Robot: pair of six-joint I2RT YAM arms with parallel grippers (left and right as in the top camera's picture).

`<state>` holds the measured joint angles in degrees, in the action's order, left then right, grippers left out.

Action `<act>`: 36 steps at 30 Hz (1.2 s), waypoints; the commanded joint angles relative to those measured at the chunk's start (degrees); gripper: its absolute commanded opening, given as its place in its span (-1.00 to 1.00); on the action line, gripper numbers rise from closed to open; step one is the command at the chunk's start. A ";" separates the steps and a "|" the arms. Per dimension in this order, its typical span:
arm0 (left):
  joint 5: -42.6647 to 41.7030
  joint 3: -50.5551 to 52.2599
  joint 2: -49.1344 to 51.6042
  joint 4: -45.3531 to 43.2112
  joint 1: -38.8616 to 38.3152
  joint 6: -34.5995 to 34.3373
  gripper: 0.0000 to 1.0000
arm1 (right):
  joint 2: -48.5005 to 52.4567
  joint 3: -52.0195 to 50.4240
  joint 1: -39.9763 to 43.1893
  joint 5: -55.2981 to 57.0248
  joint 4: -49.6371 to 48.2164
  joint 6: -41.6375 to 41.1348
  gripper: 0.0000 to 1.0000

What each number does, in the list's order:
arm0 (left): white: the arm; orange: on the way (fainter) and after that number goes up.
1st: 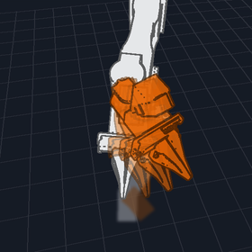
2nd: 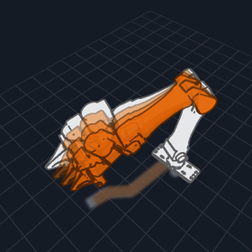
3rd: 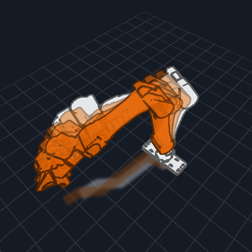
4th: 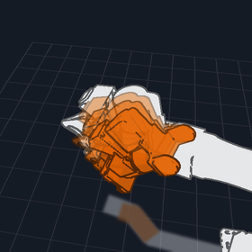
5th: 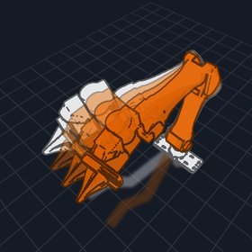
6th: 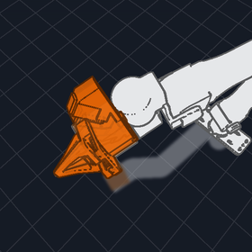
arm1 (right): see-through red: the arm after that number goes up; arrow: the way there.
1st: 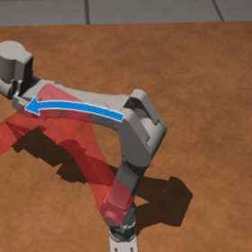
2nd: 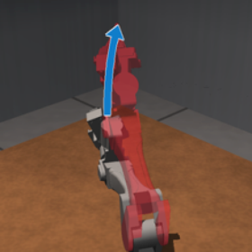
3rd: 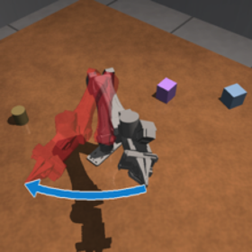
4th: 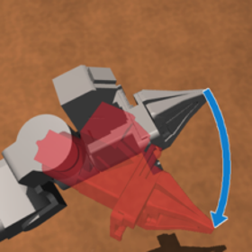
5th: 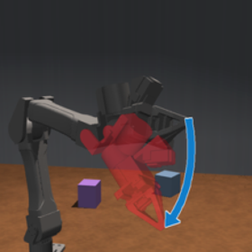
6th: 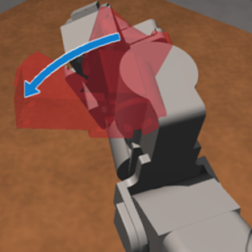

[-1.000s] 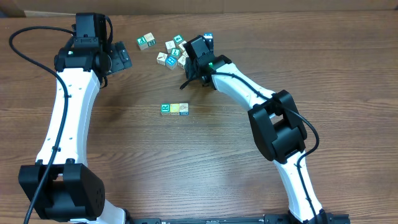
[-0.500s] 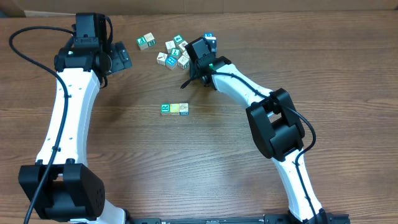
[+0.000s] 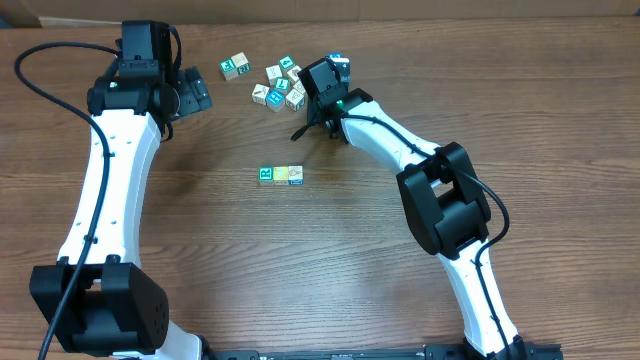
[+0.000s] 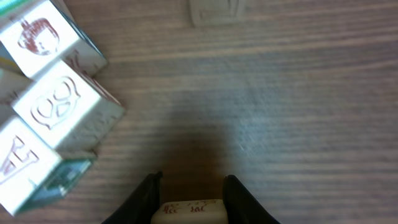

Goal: Form a horizontal line

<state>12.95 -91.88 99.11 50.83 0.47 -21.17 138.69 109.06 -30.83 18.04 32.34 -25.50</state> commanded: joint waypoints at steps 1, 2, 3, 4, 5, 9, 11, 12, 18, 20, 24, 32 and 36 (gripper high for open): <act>0.96 -0.11 0.15 -0.09 -0.11 0.22 0.99 | -5.95 1.36 0.22 0.33 3.06 -0.20 -0.43; 0.96 -0.11 0.15 -0.09 -0.11 0.22 0.99 | -7.19 1.36 0.20 0.31 4.50 -0.20 -0.44; 0.96 -0.11 0.15 -0.09 -0.11 0.22 0.99 | -8.13 1.33 0.15 0.11 5.79 -0.20 -0.43; 0.96 -0.11 0.15 -0.09 -0.11 0.22 0.99 | -9.16 1.33 0.15 -0.20 7.26 -0.24 -0.43; 0.96 -0.11 0.15 -0.07 -0.11 0.22 0.99 | -10.36 1.33 0.15 -0.76 9.03 -0.24 -0.43; 0.96 -0.11 0.15 -0.09 -0.11 0.22 0.99 | -14.25 1.33 0.15 -4.04 15.98 -0.59 -0.43; 0.96 -0.11 0.15 -0.09 -0.09 0.22 0.99 | -15.34 1.33 0.15 -4.96 18.62 -2.38 -0.43; 0.96 -0.11 0.15 -0.09 -0.09 0.22 0.99 | -15.76 1.33 0.15 -5.42 20.02 -3.37 -0.43; 0.96 -0.11 0.15 -0.09 -0.11 0.22 0.99 | -16.00 1.14 0.22 -11.26 26.12 -5.01 -0.42; 0.96 -0.11 0.15 -0.09 -0.11 0.22 0.99 | -16.00 1.09 0.20 -11.28 28.13 -4.98 -0.42; 0.96 -0.11 0.15 -0.09 -0.11 0.22 0.99 | -16.00 0.15 0.22 -11.28 29.88 -5.14 -0.42; 0.96 -0.11 0.15 -0.09 -0.11 0.22 0.99 | -15.91 -5.03 0.15 -11.30 26.64 -6.27 -0.41; 0.96 -0.11 0.15 -0.09 -0.11 0.22 0.99 | -15.91 -6.25 0.15 -11.30 26.08 -6.27 -0.41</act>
<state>12.95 -91.88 99.11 50.83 0.47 -21.17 123.61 103.61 -30.83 6.81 58.74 -31.33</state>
